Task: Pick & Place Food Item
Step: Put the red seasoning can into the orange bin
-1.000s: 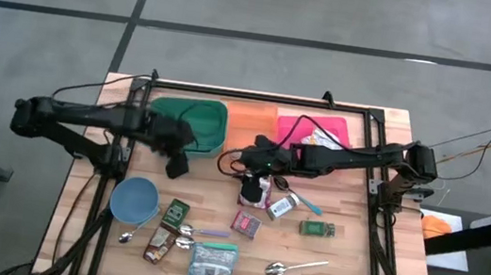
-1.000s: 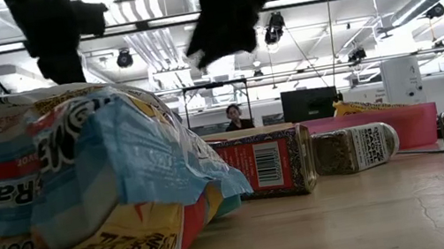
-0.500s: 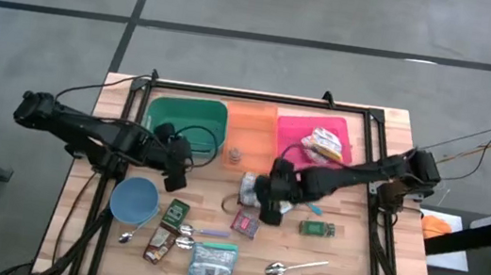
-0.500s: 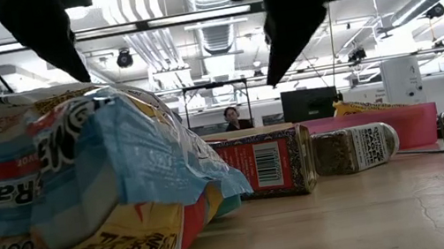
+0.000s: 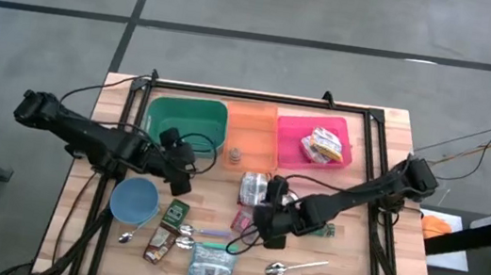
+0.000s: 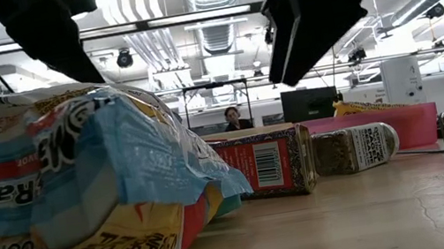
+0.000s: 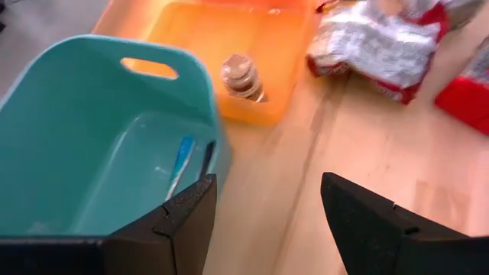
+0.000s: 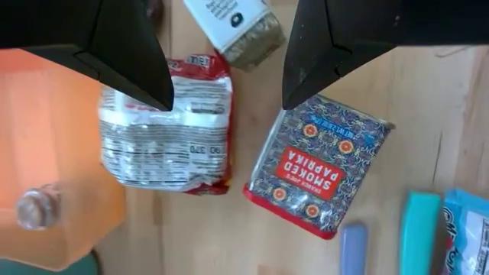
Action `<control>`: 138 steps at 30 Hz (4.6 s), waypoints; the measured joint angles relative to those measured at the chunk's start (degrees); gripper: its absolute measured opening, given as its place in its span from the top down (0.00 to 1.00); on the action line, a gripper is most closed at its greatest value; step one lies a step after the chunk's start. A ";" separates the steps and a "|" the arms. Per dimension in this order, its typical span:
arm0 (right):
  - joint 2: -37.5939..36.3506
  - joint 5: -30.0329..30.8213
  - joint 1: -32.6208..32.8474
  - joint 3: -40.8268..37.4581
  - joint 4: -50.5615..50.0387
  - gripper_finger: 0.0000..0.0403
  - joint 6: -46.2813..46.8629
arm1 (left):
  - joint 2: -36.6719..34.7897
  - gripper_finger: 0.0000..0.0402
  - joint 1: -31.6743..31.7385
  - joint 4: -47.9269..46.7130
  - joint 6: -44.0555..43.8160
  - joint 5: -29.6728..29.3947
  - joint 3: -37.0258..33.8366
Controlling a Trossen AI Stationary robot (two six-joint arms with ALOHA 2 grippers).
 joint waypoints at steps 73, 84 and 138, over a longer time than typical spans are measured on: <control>2.08 -2.14 4.55 4.64 12.19 0.40 39.94 | -2.64 0.41 -3.61 1.85 2.91 2.84 0.24; 2.10 0.73 4.50 3.52 11.33 0.40 44.82 | -2.64 0.41 -3.66 1.83 2.90 2.84 0.24; 2.83 -2.72 2.06 4.96 5.69 0.02 46.06 | -2.64 0.41 -3.66 1.83 2.48 8.39 0.22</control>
